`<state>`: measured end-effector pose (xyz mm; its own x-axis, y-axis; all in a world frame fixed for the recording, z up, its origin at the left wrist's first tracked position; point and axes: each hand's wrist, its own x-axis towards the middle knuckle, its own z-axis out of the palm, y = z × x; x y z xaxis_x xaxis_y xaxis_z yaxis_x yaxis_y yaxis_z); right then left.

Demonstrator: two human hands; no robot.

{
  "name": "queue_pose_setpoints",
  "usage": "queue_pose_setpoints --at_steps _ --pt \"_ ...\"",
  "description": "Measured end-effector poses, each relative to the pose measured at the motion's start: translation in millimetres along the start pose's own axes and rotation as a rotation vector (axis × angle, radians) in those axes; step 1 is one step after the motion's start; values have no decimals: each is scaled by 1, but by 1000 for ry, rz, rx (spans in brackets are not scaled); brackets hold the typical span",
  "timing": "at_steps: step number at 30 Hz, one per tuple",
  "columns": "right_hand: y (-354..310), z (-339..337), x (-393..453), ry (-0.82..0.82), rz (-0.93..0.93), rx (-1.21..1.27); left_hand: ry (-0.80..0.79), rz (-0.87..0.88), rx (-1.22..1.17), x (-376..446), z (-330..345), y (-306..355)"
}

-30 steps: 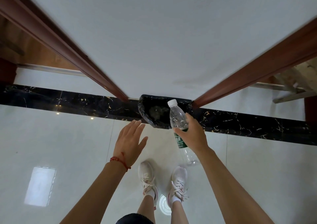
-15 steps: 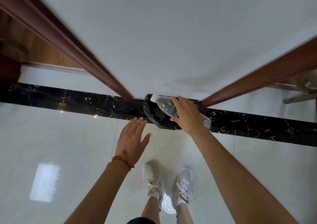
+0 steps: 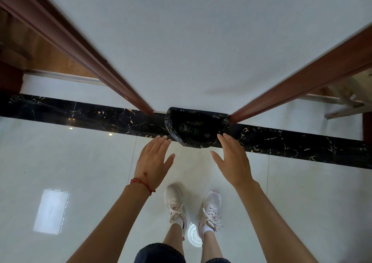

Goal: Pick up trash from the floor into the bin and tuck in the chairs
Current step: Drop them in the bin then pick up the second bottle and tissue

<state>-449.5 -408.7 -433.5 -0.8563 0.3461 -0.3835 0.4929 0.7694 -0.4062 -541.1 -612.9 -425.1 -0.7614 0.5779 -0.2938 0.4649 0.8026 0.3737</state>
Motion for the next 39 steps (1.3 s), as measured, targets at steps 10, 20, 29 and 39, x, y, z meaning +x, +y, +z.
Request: queue_pose_setpoints --at_steps 10,20,29,39 --pt "-1 -44 -66 0 23 -22 8 28 50 -35 -33 42" --pt "-29 -115 -134 267 21 -94 58 65 86 -81 -97 94" --pt "-52 -138 -183 364 200 -130 3 310 194 -85 -148 105" --pt "-66 -140 -250 478 542 -37 -73 642 311 -75 -172 142"
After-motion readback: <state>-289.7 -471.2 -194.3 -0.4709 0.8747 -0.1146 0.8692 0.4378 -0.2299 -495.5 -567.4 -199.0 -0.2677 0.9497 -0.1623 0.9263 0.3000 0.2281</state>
